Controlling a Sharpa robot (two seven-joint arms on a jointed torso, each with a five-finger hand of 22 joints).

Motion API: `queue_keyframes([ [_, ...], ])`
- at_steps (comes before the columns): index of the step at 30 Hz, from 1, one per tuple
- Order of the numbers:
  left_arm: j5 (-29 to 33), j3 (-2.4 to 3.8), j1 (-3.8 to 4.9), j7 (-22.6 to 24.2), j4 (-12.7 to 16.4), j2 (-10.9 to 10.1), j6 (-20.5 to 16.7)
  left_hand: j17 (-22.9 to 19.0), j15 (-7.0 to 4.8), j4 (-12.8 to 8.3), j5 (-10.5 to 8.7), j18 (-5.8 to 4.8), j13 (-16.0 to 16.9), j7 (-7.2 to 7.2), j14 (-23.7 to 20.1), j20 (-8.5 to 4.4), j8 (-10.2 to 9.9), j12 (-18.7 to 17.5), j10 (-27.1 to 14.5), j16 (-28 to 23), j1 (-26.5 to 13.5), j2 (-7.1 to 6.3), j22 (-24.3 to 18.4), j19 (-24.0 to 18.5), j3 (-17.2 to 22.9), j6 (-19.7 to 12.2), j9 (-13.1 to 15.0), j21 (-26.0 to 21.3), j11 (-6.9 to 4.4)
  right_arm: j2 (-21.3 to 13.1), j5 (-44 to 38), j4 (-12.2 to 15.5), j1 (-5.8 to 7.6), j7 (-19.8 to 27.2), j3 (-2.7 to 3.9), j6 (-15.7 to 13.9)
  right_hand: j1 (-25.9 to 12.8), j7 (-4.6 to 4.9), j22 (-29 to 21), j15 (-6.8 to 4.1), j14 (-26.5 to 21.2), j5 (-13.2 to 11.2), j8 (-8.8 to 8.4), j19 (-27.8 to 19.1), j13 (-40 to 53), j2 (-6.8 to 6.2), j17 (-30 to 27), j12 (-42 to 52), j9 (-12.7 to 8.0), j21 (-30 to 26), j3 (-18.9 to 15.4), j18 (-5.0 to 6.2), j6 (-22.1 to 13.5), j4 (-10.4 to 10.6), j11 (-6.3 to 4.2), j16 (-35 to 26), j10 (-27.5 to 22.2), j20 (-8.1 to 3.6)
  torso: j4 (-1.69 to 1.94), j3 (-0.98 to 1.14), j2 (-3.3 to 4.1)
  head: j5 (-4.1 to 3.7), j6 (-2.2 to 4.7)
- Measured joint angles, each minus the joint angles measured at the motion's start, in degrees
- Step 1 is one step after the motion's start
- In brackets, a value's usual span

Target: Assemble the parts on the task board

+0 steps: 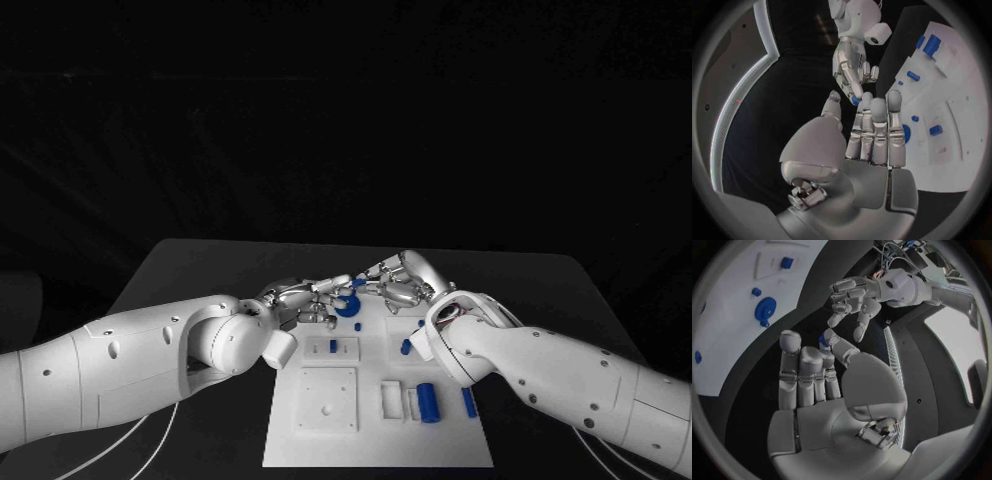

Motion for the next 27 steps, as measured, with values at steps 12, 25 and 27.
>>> queue_keyframes([
  [12,-13.1,-0.02,0.01,3.0,-2.1,-1.8,-2.2,-3.0,0.83,-2.6,0.52,0.01,-4.0,1.11,0.0,0.93,0.0,-8.5,-0.4,-5.0,5.3,2.44,-2.7,-0.3,1.5,-2.6,0.0,-2.8,1.13,-2.4,9.1,-0.2,0.05,-1.3,0.84,5.7,-0.4,0.00,0.0,0.00,0.0,0.0,-0.01,0.0,0.2,0.34,-0.2,-0.6,0.0,-1.0,0.2,0.00,0.0,-0.3,0.01,-0.2,0.0,0.00,0.00,-0.03,-0.04,-0.15,0.22],
  [25,-39.8,0.00,0.30,9.8,-1.6,-2.6,-8.6,-4.4,0.52,-7.0,-2.67,0.00,-4.1,-0.05,1.4,0.83,0.0,-20.5,4.8,-10.4,11.5,7.10,-3.1,-0.8,6.9,1.4,0.0,-3.6,0.40,-4.3,22.4,-2.3,1.62,-10.5,1.17,21.1,-1.1,0.02,0.0,0.12,-0.1,-0.1,-0.07,0.0,0.0,0.60,-0.3,-1.3,0.0,-2.0,0.7,0.00,-0.2,-0.5,0.21,-0.4,-0.2,0.01,-0.03,-0.07,-0.05,-0.65,0.37],
  [27,-42.0,0.01,0.36,9.9,-1.3,-2.6,-8.8,-4.4,0.53,-5.8,-5.01,0.01,-4.1,0.08,1.8,0.91,0.0,-21.2,5.1,-10.7,10.9,6.69,-3.8,-0.1,6.4,0.5,0.0,-4.0,0.69,-4.4,23.7,-2.4,1.76,-11.9,1.17,22.7,-1.2,-0.02,0.0,0.21,-0.2,-0.1,-0.24,0.0,-0.1,0.72,-0.3,-1.6,0.0,-2.4,0.8,-0.01,-0.4,-0.5,0.21,-0.6,-0.2,0.01,-0.03,-0.05,-0.05,-0.66,0.32],
])
